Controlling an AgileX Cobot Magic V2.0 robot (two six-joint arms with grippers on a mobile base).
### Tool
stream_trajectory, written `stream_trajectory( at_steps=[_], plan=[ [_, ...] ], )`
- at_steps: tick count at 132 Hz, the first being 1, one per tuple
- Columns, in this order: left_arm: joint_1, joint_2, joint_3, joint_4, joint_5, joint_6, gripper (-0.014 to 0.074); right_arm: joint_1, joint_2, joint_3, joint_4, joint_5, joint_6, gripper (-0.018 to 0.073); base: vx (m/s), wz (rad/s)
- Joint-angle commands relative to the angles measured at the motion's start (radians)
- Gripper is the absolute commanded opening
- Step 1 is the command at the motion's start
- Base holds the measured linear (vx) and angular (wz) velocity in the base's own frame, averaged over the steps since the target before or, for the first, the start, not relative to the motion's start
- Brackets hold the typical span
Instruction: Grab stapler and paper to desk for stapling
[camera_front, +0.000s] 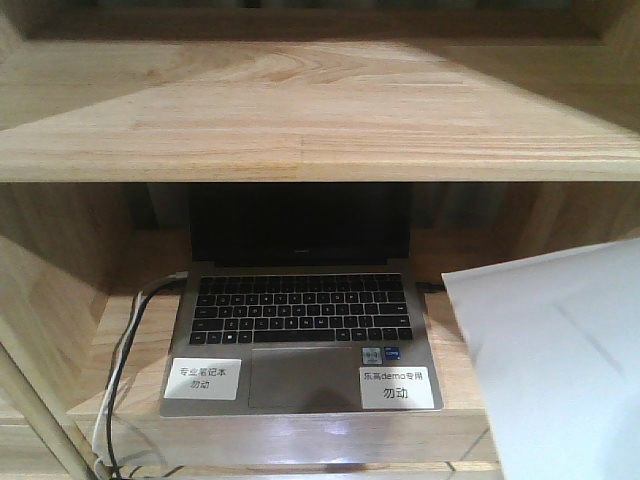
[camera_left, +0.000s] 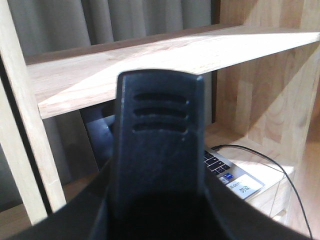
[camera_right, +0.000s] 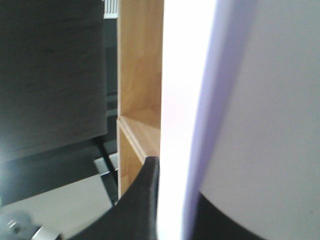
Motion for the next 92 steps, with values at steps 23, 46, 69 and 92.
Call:
stream_trajectory(
  at_steps=[23, 46, 69, 92],
  plan=[
    [-0.003, 0.018, -0.025, -0.008, -0.116, -0.002, -0.0006, -0.008, -0.047, -0.024, 0.007, 0.040, 0.011, -0.0006, 0.00, 0.00],
    [-0.003, 0.018, -0.025, -0.008, -0.116, -0.002, -0.0006, -0.006, -0.049, -0.024, 0.072, 0.027, 0.011, -0.0006, 0.00, 0.00],
    [-0.003, 0.018, -0.025, -0.008, -0.116, -0.002, -0.0006, -0.006, -0.049, -0.024, 0.160, 0.010, 0.008, -0.0006, 0.00, 0.00],
    [-0.003, 0.018, -0.025, -0.008, -0.116, -0.002, -0.0006, -0.006, -0.049, -0.024, 0.154, 0.010, 0.008, -0.0006, 0.00, 0.00]
  ],
)
